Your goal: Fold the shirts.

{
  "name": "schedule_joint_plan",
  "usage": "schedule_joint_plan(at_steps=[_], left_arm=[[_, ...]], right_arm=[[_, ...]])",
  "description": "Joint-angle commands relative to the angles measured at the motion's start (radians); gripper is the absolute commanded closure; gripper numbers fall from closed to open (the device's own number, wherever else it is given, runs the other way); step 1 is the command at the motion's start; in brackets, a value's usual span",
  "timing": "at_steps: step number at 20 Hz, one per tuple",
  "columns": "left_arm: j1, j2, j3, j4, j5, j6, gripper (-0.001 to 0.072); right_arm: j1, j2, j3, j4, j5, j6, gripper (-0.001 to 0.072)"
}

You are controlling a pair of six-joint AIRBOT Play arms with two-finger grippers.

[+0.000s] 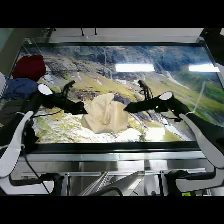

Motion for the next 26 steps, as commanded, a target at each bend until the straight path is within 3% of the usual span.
schedule_joint_plan(at_steps=[1,8,12,15,19,24,25,26], left_arm=[[0.046,0.225,0.06,-0.01,-0.083,-0.035,0.0695],[-0.03,0.636,0.396,-0.005,-0.125,-0.139,0.0694],[-0.042,0.734,0.475,0.089,-0.112,-0.159,0.0694],[-0.042,0.734,0.324,0.211,-0.142,-0.224,0.0694],[-0.081,0.615,0.058,0.203,-0.054,-0.191,0.0694],[-0.109,0.308,-0.105,0.209,0.143,-0.144,0.069],[-0.1,0.247,-0.092,0.21,0.153,-0.144,0.06],[-0.082,0.187,-0.066,0.21,0.144,-0.145,0.0136]], right_arm=[[-0.07,0.225,0.108,0.021,0.072,-0.003,0.0692],[-0.105,0.704,0.282,0.017,0.068,-0.016,0.0691],[-0.109,0.811,0.302,-0.026,0.073,-0.055,0.0692],[-0.109,0.745,0.245,-0.156,0.112,0.068,0.0692],[-0.104,0.569,0.11,-0.155,0.131,0.062,0.0691],[-0.105,0.243,-0.008,-0.144,0.108,0.011,0.0679],[-0.106,0.175,-0.007,-0.143,0.083,0.012,0.0542],[-0.107,0.122,-0.007,-0.138,0.055,0.012,0.0392]])
